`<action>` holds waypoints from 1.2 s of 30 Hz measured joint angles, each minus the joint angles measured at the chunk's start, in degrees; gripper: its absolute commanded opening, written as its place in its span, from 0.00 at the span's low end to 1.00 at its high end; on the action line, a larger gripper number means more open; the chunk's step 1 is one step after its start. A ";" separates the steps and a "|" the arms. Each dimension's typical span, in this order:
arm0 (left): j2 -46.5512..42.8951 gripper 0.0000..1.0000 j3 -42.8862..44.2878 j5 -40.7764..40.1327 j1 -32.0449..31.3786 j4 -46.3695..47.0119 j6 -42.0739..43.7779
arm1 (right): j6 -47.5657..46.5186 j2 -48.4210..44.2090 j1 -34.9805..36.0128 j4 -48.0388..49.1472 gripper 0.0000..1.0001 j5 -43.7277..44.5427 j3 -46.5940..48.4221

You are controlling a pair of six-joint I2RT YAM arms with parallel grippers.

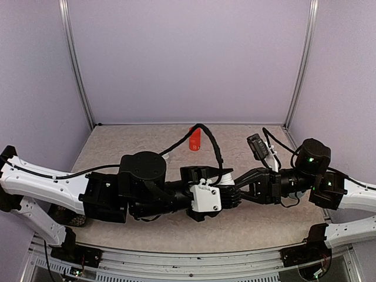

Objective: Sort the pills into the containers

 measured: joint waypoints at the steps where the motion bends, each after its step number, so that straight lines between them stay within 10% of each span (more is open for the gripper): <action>1: -0.09 0.01 0.02 0.48 0.04 -0.35 -0.22 | -0.13 0.04 0.02 -0.22 0.13 -0.09 0.00; 16: -0.31 0.00 1.38 1.77 -1.64 -6.40 -2.19 | -2.38 0.61 0.17 -5.07 0.15 -4.72 0.92; 22: -0.70 0.00 0.87 0.04 -3.08 -6.51 -3.26 | -2.40 0.37 -0.48 -5.09 0.51 -6.14 0.92; 36: -3.15 0.00 -6.75 -6.12 -6.54 -1.51 -2.95 | -2.34 3.37 -2.75 -1.46 0.68 -8.35 0.92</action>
